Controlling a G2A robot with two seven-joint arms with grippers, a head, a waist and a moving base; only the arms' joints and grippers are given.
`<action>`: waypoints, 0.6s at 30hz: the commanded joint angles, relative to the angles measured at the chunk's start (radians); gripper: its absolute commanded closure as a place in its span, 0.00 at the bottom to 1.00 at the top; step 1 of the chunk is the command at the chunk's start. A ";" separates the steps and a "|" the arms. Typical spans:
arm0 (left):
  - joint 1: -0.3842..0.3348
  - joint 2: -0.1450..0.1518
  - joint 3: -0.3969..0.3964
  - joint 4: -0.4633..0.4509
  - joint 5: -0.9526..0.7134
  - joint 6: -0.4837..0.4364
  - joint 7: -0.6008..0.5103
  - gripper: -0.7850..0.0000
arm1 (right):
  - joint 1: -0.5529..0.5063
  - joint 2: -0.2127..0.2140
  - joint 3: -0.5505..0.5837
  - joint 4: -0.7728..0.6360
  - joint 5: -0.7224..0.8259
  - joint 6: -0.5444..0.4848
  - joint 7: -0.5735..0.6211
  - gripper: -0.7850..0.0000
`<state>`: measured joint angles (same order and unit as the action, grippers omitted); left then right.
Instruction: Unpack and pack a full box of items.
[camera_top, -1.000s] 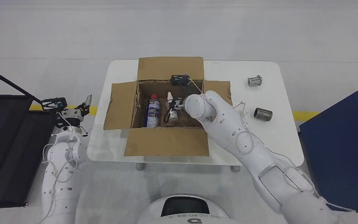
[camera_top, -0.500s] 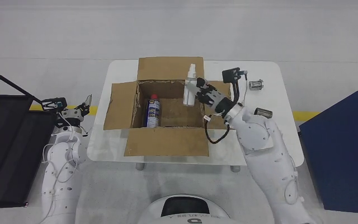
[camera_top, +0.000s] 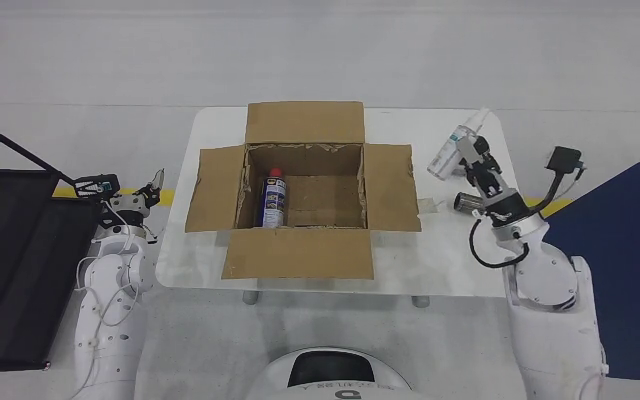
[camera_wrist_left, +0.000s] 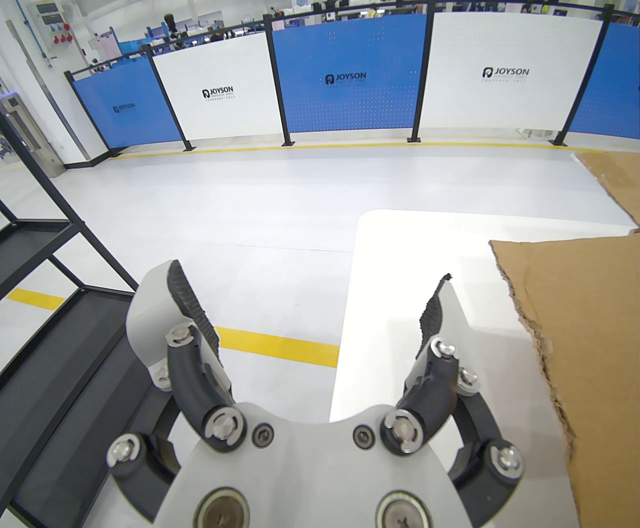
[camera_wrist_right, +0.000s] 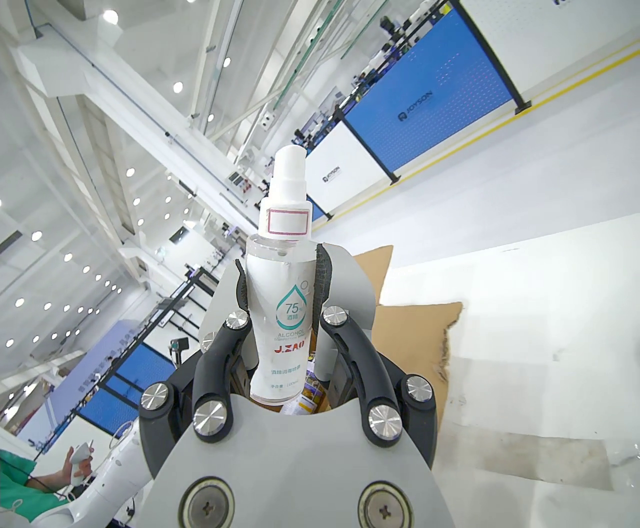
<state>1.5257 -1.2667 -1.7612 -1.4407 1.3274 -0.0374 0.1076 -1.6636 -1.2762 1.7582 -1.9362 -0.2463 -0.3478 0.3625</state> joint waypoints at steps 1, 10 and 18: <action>0.000 0.000 0.000 0.000 0.000 0.000 0.000 0.00 | -0.006 0.001 0.007 0.023 0.049 -0.016 0.005 1.00; 0.000 0.000 0.000 0.000 0.000 0.000 0.000 0.00 | -0.001 0.002 -0.002 0.034 0.058 -0.010 0.026 1.00; 0.000 0.000 0.000 0.000 0.000 0.000 0.000 0.00 | 0.016 0.035 0.063 0.072 -0.044 0.090 0.344 1.00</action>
<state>1.5257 -1.2667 -1.7612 -1.4407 1.3274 -0.0374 0.1076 -1.6506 -1.2452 1.8105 -1.8712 -0.2717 -0.2613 0.6521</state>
